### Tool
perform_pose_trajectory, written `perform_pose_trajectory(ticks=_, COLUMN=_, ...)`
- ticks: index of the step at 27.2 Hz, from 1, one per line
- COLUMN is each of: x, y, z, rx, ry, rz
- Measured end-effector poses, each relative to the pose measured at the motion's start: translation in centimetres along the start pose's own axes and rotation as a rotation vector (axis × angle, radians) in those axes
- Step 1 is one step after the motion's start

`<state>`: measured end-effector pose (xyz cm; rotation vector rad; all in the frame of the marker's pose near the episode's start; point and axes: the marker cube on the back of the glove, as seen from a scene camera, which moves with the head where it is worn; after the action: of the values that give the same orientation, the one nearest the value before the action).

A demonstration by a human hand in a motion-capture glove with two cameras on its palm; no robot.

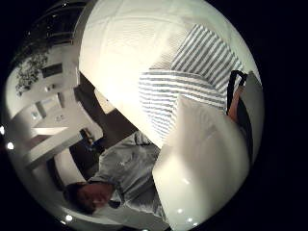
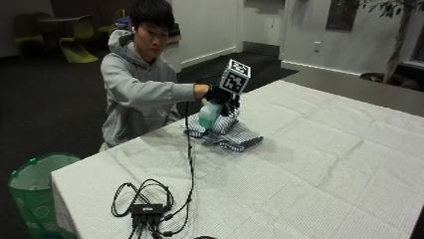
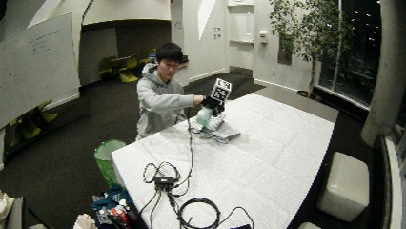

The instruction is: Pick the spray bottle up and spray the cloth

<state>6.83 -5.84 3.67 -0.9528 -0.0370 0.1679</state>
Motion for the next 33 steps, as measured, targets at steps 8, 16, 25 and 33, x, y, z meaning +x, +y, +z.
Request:
perform_pose_trajectory(ticks=8, x=-2.2, y=0.1, z=0.8, rx=0.057, ry=-0.086, rz=-0.076)
perform_pose_trajectory(ticks=16, x=-7.9, y=2.8, z=-3.2, rx=0.345, ry=-0.458, rz=-0.349)
perform_pose_trajectory(ticks=25, x=-13.5, y=1.0, z=-0.5, rx=0.61, ry=-1.23, rz=-0.599)
perform_pose_trajectory(ticks=33, x=-18.5, y=-3.8, z=4.8, rx=0.658, ry=-1.34, rz=-0.595)
